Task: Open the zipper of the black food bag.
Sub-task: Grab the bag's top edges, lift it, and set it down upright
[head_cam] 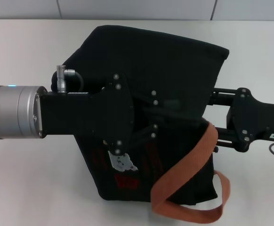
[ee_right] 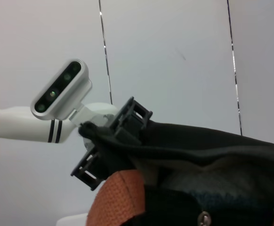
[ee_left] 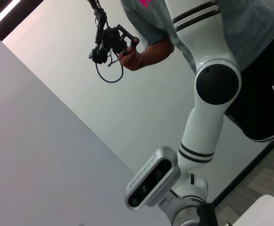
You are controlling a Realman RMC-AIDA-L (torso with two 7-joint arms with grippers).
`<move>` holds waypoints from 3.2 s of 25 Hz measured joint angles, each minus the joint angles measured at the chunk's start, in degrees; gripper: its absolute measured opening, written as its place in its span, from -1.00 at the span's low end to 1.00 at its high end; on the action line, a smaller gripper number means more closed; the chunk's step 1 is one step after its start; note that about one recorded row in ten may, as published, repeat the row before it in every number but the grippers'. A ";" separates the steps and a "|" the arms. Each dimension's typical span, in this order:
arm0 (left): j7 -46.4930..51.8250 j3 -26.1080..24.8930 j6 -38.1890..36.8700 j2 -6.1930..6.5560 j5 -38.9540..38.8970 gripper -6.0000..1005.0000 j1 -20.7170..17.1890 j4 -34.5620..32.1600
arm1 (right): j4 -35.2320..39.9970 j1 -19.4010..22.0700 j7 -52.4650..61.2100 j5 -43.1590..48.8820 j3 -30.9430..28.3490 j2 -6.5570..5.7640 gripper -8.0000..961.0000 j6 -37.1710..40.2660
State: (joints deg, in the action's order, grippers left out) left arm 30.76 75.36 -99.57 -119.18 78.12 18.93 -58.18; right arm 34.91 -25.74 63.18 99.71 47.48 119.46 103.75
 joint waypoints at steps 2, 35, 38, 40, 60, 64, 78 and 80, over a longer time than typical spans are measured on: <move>0.00 0.22 0.02 0.00 0.00 -0.72 0.05 0.00 | -0.07 -0.32 -0.10 -0.68 0.80 0.18 -0.15 -1.66; 0.00 0.49 -0.01 0.09 0.01 -0.71 0.68 0.50 | -2.39 -0.49 -7.01 -4.09 2.19 -0.07 -0.38 -0.98; 0.00 0.49 -0.02 0.09 0.02 -0.71 0.69 0.60 | -2.40 -0.58 -7.01 -4.07 2.84 -0.02 -0.46 -2.30; 0.00 0.51 -0.03 0.08 0.02 -0.71 0.69 0.66 | -2.30 -0.58 -7.05 -4.07 3.19 0.03 -0.62 -2.55; 0.00 0.58 -0.06 0.09 0.03 -0.71 1.00 0.70 | -1.70 0.05 -7.58 -4.35 4.51 -0.07 -0.48 -1.64; 0.00 0.74 -0.05 0.11 0.07 -0.71 1.15 0.70 | -2.16 -0.66 -7.64 -4.50 4.56 0.19 -0.16 -3.46; 0.00 1.20 -0.02 0.08 0.03 -0.71 1.39 0.71 | -2.31 -1.41 -9.22 -4.51 6.11 0.25 -0.60 -3.62; 0.00 1.20 0.00 0.08 0.03 -0.71 1.46 0.71 | -2.31 -1.37 -9.31 -4.53 6.18 0.25 -0.89 -3.60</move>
State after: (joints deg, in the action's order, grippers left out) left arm 30.76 76.56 -99.57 -119.10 78.15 20.39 -57.46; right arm 32.60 -27.11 53.87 95.18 53.66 119.71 100.15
